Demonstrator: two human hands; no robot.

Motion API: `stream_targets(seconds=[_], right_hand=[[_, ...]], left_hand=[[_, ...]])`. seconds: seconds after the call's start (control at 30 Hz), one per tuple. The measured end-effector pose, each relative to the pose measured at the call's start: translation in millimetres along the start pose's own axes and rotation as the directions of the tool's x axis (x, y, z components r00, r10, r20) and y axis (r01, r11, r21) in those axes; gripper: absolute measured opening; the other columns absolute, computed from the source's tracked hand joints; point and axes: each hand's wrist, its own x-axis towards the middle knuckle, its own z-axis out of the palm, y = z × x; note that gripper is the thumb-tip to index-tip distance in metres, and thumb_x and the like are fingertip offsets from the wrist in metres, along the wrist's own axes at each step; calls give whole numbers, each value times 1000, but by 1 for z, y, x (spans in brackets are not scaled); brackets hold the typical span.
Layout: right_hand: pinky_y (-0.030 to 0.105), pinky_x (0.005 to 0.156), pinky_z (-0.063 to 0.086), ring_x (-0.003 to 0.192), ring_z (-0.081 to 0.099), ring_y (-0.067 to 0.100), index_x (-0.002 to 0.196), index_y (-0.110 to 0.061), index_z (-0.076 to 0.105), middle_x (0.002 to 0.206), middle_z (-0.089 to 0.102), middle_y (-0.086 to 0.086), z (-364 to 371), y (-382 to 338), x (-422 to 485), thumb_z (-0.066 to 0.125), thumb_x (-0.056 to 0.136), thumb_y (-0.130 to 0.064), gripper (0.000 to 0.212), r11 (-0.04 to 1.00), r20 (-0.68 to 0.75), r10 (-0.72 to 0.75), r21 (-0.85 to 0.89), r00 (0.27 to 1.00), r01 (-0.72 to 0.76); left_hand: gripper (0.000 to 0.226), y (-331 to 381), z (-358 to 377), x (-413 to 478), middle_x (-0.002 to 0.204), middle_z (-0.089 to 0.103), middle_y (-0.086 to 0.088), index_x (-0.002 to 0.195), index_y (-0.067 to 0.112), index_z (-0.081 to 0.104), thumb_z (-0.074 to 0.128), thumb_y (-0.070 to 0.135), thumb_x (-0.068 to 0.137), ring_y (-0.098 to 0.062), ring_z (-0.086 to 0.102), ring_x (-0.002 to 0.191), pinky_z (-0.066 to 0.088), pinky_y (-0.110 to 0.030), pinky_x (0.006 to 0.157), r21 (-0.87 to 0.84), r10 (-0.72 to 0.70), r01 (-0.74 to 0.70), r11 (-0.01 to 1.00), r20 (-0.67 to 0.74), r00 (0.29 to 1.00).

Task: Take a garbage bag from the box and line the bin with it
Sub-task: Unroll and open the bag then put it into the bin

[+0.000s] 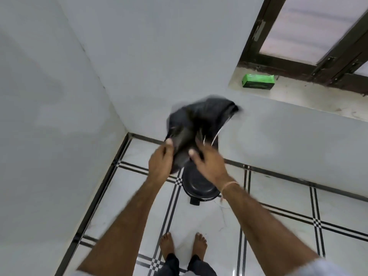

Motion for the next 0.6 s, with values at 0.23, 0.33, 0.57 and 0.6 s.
stream_targets(seconds=[0.23,0.33,0.57,0.6], right_hand=[[37,109,50,117,70,24,108,-13,83,115,79,2,3,17,3,45,103,-64,64,740,355,426,392,832,-547],[23,112,46,130,59,4,134,-26,70,135,65,-18,-37,-14,29,46,103,-65,56,935,-263,169,348,950,-70],[31,91,54,108,74,23,106,-14,80,102,81,5,16,20,-61,49,102,-61,56,919,178,335,156,925,-363],[28,92,56,105,75,17,102,-17,82,100,82,-2,17,24,-69,53,100,-62,54,859,174,397,274,901,-432]], left_hand=[[78,-39,-30,1,133,68,-19,122,13,72,20,69,104,-37,63,124,49,-50,111,-337,-461,464,819,96,882],[59,-3,-46,5,134,69,5,118,39,72,27,72,101,-17,59,131,46,-33,111,-244,-46,1,970,-180,983],[69,-39,-44,-16,128,71,-5,131,23,69,25,69,103,-29,62,125,47,-51,111,-25,46,-47,999,-44,998],[70,-45,-46,-18,129,71,-4,131,26,69,26,72,101,-27,62,125,47,-52,110,-40,38,-40,998,-36,999]])
